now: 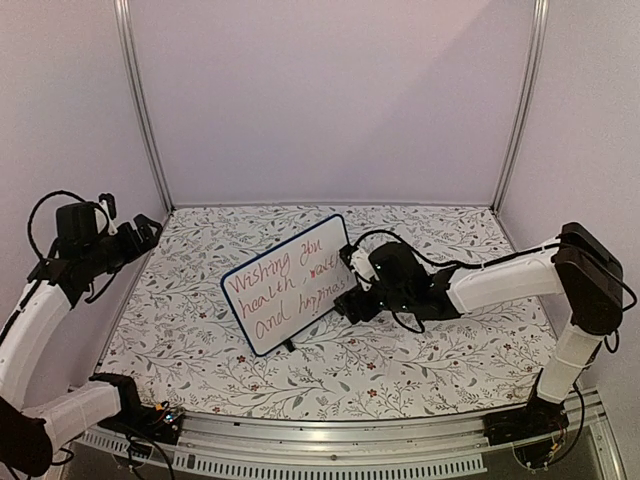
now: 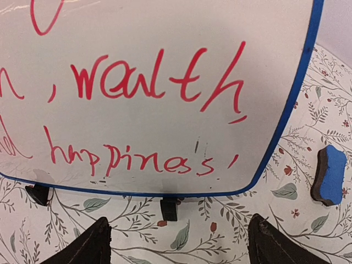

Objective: Erase the whiteboard
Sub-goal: Move the whiteboard to the center of the board, then pick up the whiteboard eraser from the center of the board.

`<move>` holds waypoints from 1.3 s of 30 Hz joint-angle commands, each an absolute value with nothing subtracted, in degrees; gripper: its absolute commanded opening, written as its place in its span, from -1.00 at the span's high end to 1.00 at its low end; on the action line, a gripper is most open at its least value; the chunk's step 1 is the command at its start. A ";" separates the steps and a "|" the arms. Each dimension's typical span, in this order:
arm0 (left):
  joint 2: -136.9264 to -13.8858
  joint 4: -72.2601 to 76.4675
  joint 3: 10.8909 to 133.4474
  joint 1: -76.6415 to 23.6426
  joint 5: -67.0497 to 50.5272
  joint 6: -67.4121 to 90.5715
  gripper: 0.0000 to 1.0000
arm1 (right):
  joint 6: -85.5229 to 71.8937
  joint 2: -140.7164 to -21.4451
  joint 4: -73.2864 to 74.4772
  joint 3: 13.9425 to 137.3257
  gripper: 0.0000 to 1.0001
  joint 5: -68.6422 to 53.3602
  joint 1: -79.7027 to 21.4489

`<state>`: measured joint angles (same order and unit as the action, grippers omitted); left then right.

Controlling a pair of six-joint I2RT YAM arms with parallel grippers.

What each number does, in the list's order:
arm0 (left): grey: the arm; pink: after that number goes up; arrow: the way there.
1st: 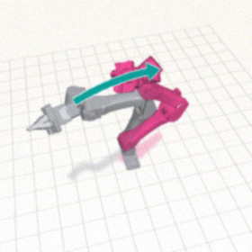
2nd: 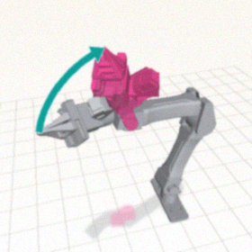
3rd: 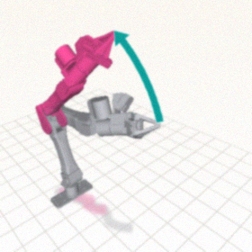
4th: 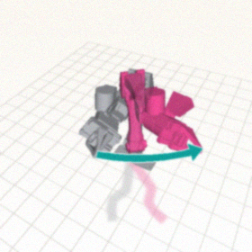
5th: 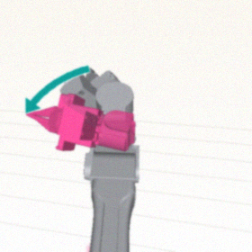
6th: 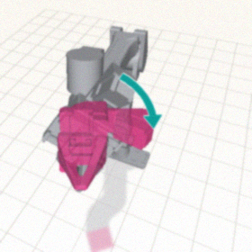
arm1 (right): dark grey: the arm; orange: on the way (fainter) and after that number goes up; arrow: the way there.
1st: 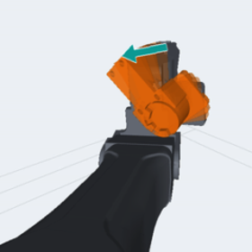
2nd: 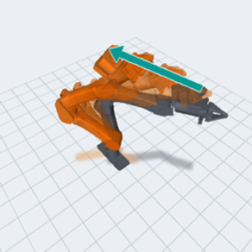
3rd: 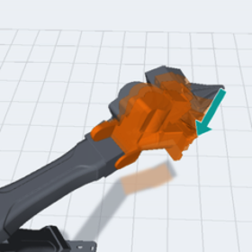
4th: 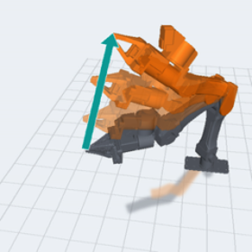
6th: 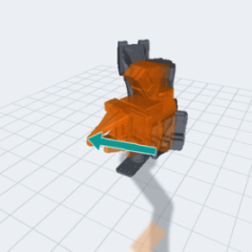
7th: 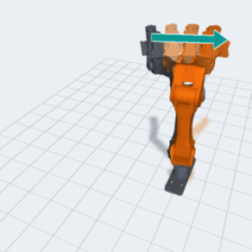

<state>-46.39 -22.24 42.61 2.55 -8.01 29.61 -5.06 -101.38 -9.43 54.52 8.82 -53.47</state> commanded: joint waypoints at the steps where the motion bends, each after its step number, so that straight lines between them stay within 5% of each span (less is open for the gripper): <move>1: -50.25 -19.51 45.54 0.20 -10.50 26.94 -0.99 | -5.89 -97.44 1.95 57.97 -0.70 10.50 -51.14; 12: -56.84 -16.33 50.92 -5.40 -17.73 22.27 -0.99 | -8.78 -90.57 11.48 61.97 -0.70 6.78 -36.78; 25: -55.34 -11.08 45.67 -5.99 -23.52 21.48 -0.99 | -7.63 -106.59 16.37 76.86 -0.70 -3.35 -29.40; 39: -55.87 -11.57 45.37 -5.89 -22.34 21.90 -0.99 | -7.26 -119.68 19.41 83.89 -0.35 1.84 -29.18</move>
<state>-55.20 -12.64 45.95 -5.63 -22.48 22.31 -7.62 -117.71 18.37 81.69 -0.73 -29.45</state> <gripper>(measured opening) 0.996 0.696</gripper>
